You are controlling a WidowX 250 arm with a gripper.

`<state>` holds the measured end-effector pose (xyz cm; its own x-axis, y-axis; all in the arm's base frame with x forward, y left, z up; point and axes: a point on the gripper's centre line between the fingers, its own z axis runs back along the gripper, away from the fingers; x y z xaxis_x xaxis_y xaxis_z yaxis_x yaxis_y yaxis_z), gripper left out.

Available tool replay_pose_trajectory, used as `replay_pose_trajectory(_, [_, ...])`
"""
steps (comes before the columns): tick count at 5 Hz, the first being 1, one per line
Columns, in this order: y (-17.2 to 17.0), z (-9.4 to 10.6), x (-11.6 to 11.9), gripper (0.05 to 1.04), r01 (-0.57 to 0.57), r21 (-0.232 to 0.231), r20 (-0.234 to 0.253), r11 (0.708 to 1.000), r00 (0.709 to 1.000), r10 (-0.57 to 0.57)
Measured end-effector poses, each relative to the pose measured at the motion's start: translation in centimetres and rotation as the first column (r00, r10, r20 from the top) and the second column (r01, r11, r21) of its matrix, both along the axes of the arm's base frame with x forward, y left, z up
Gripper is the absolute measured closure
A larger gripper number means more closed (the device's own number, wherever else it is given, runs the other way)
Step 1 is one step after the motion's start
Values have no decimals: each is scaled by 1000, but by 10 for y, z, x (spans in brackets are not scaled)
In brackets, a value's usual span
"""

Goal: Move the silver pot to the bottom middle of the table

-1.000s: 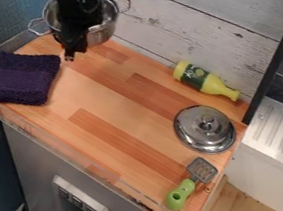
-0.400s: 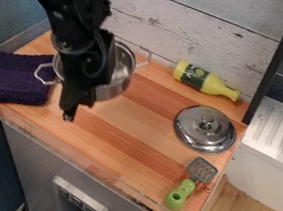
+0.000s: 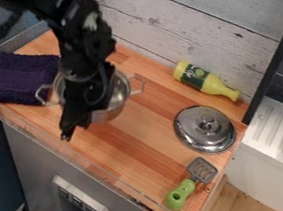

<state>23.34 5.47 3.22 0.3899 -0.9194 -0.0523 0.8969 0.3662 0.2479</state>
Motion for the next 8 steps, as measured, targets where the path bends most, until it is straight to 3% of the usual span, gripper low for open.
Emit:
replay_pose_trajectory(3, [2,-32,-4,975,1,-10,-74,1000,997,-1])
replay_pose_trajectory(4, [3,-33,-4,794,-54,11,-139,998,989,55])
replay_pose_trajectory(6, [-1,-30,-1,208,-72,73,-161,995,984,83])
replay_pose_trajectory(7, [-5,-16,-1,73,-73,55,-147,996,986,80])
replay_pose_trajectory(8, [-10,21,8,77,-57,58,-70,997,996,61])
